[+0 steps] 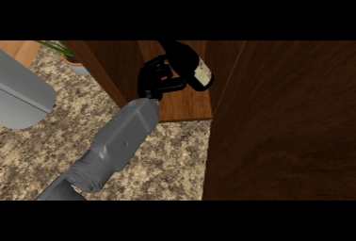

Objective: Pick up the wine, place it into the cabinet and close the cabinet

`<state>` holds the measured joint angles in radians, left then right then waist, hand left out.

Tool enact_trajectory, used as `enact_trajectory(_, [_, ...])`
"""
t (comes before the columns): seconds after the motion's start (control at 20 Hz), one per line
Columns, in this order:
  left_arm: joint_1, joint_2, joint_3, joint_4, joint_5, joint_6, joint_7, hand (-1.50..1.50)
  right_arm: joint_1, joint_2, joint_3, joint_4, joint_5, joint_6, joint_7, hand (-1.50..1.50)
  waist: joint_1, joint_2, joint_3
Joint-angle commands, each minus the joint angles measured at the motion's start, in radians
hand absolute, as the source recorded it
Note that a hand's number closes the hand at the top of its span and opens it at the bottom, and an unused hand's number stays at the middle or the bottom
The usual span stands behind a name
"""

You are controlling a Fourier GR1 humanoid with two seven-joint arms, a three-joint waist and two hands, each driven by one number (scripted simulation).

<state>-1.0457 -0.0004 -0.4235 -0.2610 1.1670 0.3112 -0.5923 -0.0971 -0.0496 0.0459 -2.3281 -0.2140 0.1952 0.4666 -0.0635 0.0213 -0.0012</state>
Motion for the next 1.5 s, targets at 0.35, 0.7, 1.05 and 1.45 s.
enact_trajectory(0.35, [0.013, 0.000, -0.021, 0.009, 0.067, -0.018, -0.057, 1.50, 0.003, 0.019, 0.030, 0.026, 0.009, 0.020, -0.060, -1.50, -0.039, 0.007, 0.000])
enact_trajectory(0.7, [0.099, 0.001, -0.131, -0.076, 0.112, 0.012, -0.103, 1.50, -0.050, 0.026, 0.042, 0.074, 0.030, 0.009, -0.057, -1.50, -0.060, 0.010, -0.001])
enact_trajectory(1.05, [0.100, 0.001, -0.165, -0.130, 0.209, 0.064, -0.121, 1.50, -0.013, 0.033, 0.065, 0.076, 0.032, 0.022, -0.073, -1.50, -0.071, 0.011, -0.001])
enact_trajectory(1.45, [0.079, 0.001, -0.182, -0.147, 0.329, 0.122, -0.170, -1.50, -0.032, 0.017, 0.047, 0.047, -0.005, 0.028, -0.044, -1.50, -0.082, 0.013, -0.001])
